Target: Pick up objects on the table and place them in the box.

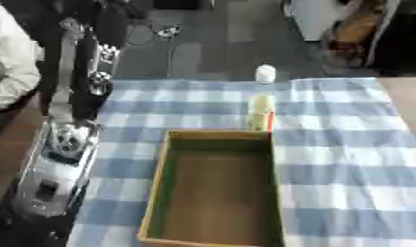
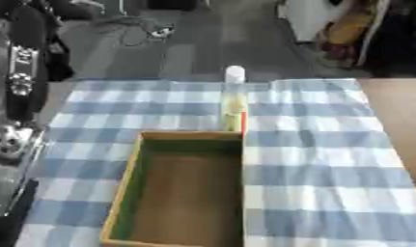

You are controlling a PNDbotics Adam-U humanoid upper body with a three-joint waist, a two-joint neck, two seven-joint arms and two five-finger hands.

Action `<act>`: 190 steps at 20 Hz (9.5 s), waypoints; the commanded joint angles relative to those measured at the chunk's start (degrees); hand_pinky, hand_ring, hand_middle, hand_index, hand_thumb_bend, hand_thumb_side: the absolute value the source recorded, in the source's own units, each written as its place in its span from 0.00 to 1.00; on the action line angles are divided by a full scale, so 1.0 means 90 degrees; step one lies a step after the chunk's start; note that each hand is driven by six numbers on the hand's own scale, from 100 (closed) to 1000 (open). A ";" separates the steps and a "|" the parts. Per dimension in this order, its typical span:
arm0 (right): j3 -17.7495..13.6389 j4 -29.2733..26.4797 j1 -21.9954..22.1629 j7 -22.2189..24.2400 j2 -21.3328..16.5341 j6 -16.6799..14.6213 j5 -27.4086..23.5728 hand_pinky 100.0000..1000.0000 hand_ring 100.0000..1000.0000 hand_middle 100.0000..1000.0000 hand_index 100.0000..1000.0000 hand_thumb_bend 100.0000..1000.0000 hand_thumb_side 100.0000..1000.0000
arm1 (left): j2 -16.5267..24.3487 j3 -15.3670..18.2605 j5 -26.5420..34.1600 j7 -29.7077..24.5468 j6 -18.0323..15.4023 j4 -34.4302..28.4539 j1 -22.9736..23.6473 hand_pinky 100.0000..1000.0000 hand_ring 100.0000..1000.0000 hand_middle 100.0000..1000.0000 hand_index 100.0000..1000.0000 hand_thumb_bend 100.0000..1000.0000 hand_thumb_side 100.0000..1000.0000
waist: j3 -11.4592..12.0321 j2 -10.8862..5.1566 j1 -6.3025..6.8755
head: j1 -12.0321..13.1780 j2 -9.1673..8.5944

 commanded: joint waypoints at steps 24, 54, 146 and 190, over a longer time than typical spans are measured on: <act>0.0138 -0.0099 -0.0128 0.0878 -0.0701 0.0659 0.0057 0.49 0.46 0.53 0.72 0.16 1.00 | 0.0103 0.0056 0.0018 -0.0001 0.0016 -0.0105 0.0027 0.65 0.53 0.76 0.82 0.42 0.91 | 0.0221 -0.0229 -0.0113 | -0.0167 -0.0104; 0.0937 0.3946 -0.2524 0.2319 -0.1312 0.0758 0.1324 0.80 0.57 0.66 0.83 0.53 1.00 | 0.0087 -0.0030 0.0087 -0.0117 0.0038 -0.0105 0.0084 0.65 0.52 0.75 0.82 0.42 0.91 | 0.0356 -0.0285 -0.0219 | -0.0545 0.0233; 0.0858 0.6185 -0.3186 0.3777 -0.0608 -0.0641 0.0591 1.00 0.78 0.84 1.00 0.56 0.93 | -0.0387 -0.0119 0.0256 -0.0180 -0.0154 -0.0105 -0.0635 0.65 0.52 0.74 0.81 0.41 0.91 | 0.1133 0.0449 -0.0324 | -0.0763 -0.0916; 0.0801 0.6306 -0.3192 0.3902 -0.0665 -0.0644 0.0388 1.00 0.80 0.85 1.00 0.50 0.94 | -0.0548 -0.0184 0.0323 -0.0248 -0.0228 -0.0105 -0.0902 0.65 0.52 0.73 0.81 0.41 0.91 | 0.1489 0.0765 -0.0493 | -0.0696 -0.1166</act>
